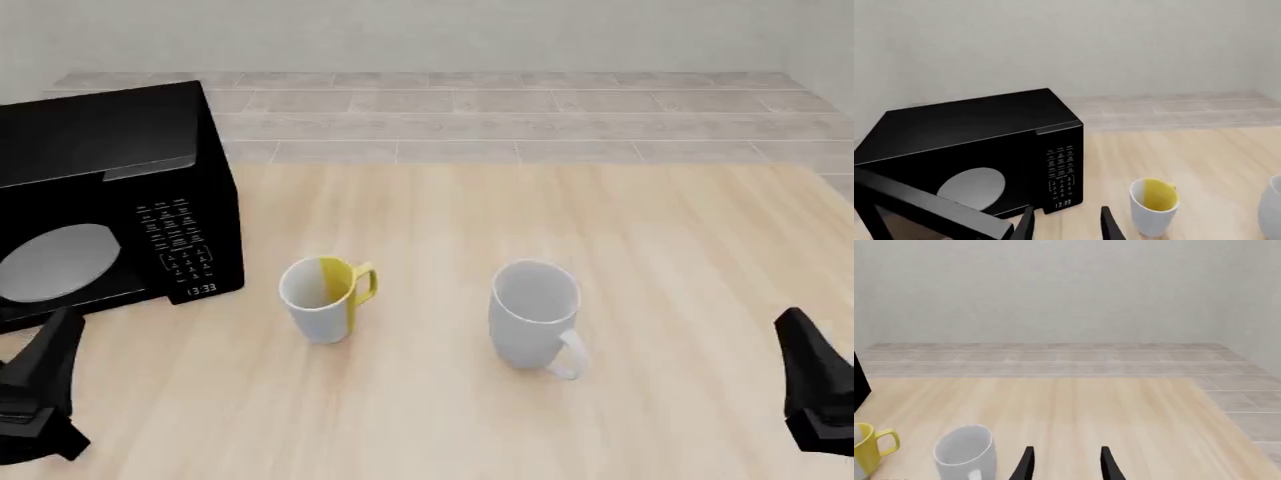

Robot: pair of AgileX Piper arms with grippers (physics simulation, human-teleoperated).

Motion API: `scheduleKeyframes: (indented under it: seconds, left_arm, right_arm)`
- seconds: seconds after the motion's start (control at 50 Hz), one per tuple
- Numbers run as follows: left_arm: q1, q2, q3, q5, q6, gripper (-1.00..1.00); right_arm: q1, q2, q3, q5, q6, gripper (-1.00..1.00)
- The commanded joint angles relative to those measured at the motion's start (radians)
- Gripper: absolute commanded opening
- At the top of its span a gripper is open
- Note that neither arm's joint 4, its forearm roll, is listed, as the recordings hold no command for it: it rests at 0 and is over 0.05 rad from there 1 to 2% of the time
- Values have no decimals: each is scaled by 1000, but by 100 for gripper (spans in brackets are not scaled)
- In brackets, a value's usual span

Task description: Put the yellow and white mug to the front of the white mug.

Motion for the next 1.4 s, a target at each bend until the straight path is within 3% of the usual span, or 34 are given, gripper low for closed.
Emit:
scheduleKeyframes:
  seconds: [0.02, 0.06, 0.22, 0.36, 0.5, 0.62, 0.64, 0.66, 0.74, 0.86, 0.94, 1.04, 1.12, 1.28, 1.4]
  left_arm:
    - [27, -22, 24, -28, -27, 100]
    - [27, -22, 24, -28, -27, 100]
    - [27, -22, 24, -28, -27, 100]
    - [28, -22, 24, -28, -27, 100]
    - [27, -22, 24, -28, -27, 100]
    - [27, -22, 24, -28, -27, 100]
    - [27, -22, 24, -28, -27, 100]
    - [27, -22, 24, -28, -27, 100]
    - [27, -22, 24, -28, -27, 100]
    - [27, -22, 24, -28, -27, 100]
    - [27, -22, 24, -28, -27, 100]
    - [27, -22, 24, -28, -27, 100]
    - [27, -22, 24, -28, -27, 100]
    - [27, -22, 24, -28, -27, 100]
    - [27, -22, 24, -28, -27, 100]
  right_arm:
    - [0, 27, 1, -4, -12, 100]
    - [11, 13, 1, 7, 9, 100]
    - [46, 24, 0, -7, -2, 100]
    - [127, 318, -33, -197, -58, 100]
    - [222, 491, -154, -209, -125, 100]
    - [288, 583, -250, -167, -114, 100]
    - [293, 552, -253, -160, -119, 100]
    - [309, 568, -269, -152, -159, 100]
    - [359, 667, -337, -107, -169, 100]
    - [418, 716, -465, 24, -212, 100]
    - [462, 757, -540, 96, -204, 100]
    - [465, 795, -621, 173, -247, 100]
    - [526, 845, -695, 233, -274, 100]
    - [620, 1004, -779, 249, -292, 100]
    - [662, 1119, -846, 272, -342, 100]
